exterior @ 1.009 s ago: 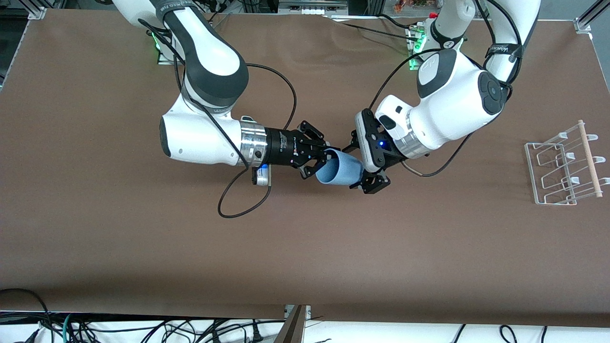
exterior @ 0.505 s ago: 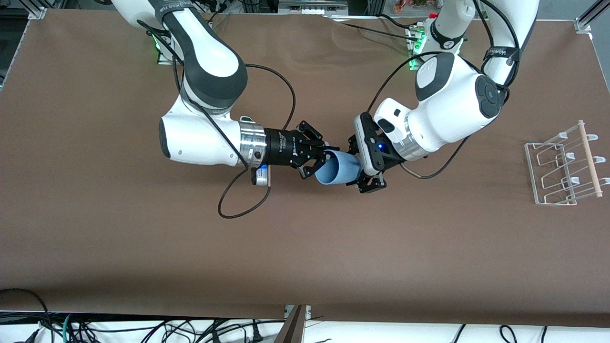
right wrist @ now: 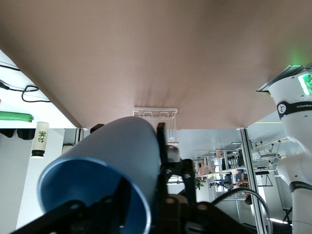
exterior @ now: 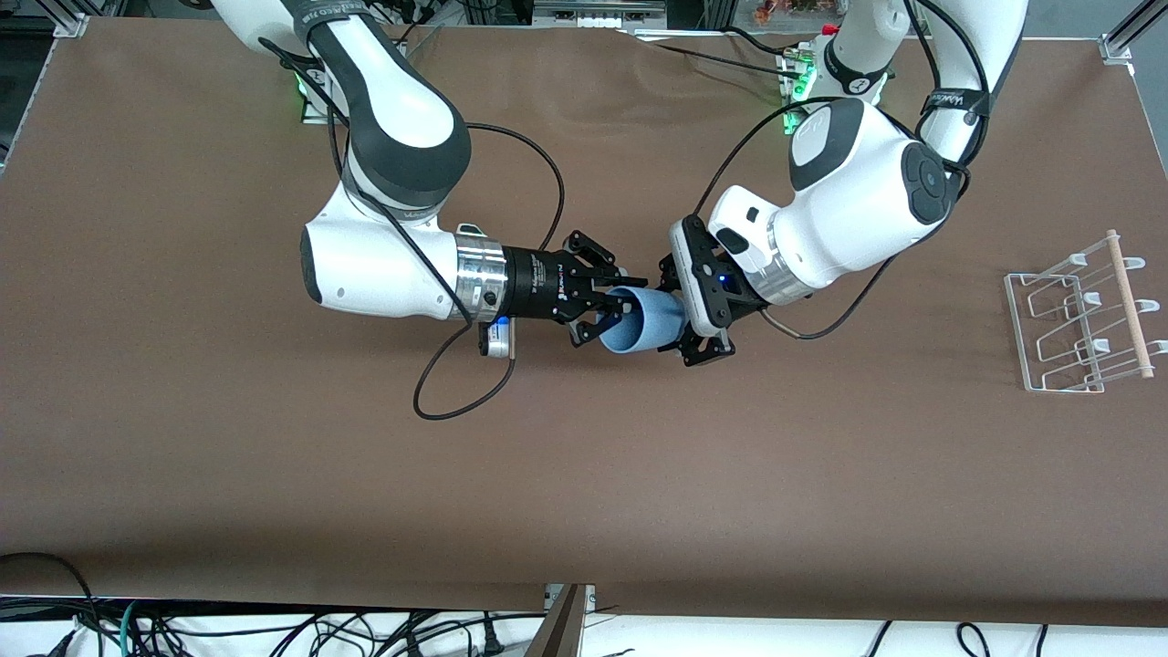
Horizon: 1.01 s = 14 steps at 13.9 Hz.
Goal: Transfer cup to left arm and place on rack
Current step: 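Open the right gripper and pull the left gripper back with the cup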
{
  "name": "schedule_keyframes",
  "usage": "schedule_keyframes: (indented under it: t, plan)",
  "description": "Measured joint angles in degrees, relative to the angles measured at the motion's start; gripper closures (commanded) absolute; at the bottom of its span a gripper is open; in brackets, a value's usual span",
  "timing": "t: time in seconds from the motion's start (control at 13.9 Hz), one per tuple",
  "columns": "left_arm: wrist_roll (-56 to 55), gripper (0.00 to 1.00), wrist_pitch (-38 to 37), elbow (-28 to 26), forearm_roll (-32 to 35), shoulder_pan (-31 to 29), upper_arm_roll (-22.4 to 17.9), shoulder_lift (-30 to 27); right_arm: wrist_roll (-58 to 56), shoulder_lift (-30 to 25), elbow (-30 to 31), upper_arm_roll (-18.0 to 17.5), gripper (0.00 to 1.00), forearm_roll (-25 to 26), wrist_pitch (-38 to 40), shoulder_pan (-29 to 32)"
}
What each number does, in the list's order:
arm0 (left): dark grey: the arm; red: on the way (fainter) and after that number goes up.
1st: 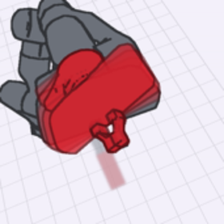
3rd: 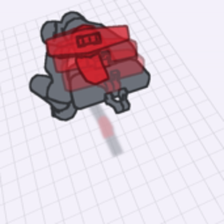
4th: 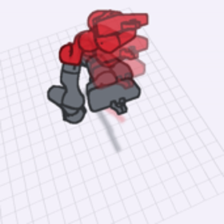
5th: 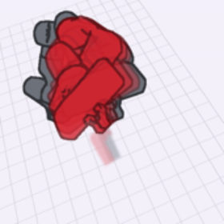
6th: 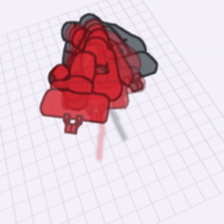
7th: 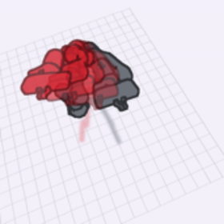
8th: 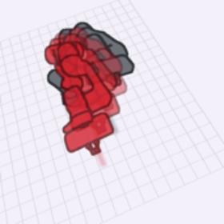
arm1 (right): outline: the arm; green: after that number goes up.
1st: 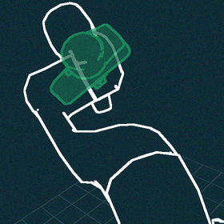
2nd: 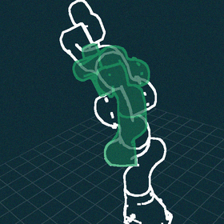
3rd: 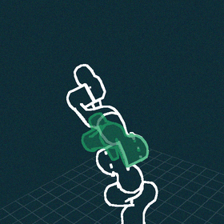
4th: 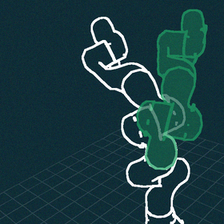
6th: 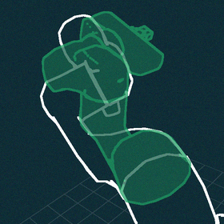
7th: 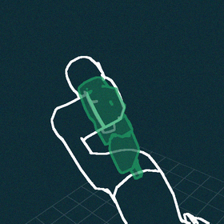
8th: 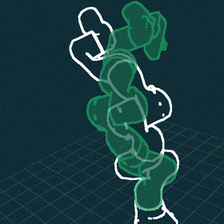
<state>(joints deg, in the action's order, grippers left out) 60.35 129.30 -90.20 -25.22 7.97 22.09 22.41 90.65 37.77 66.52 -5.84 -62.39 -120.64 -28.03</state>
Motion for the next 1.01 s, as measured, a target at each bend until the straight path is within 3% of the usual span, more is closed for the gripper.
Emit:
schedule_keyframes:
  t: [0.29, 0.43, 0.79, 1.01]
  plan:
    - [-0.27, 1.00, -0.16, 0.00, 0.00, 0.17, 0.11, 0.00, 0.00, 0.00, -0.04, 0.00, 0.28, 0.00, -0.32, 0.02]
    - [-0.27, 1.00, -0.18, 0.00, 0.00, 0.11, 0.10, 0.00, 0.00, 0.00, -0.05, 0.03, 0.01, 0.00, -0.39, 0.18]
    - [0.08, 1.00, -3.37, 0.05, 0.01, -1.00, -0.66, -0.01, 0.00, 0.00, -0.22, 0.15, 0.01, 0.00, 3.56, 3.38]
    - [3.07, 1.00, -8.91, 0.19, 0.11, -2.79, -3.69, -0.14, 0.05, 0.00, -0.61, 0.53, 0.01, 0.00, 10.43, 6.85]
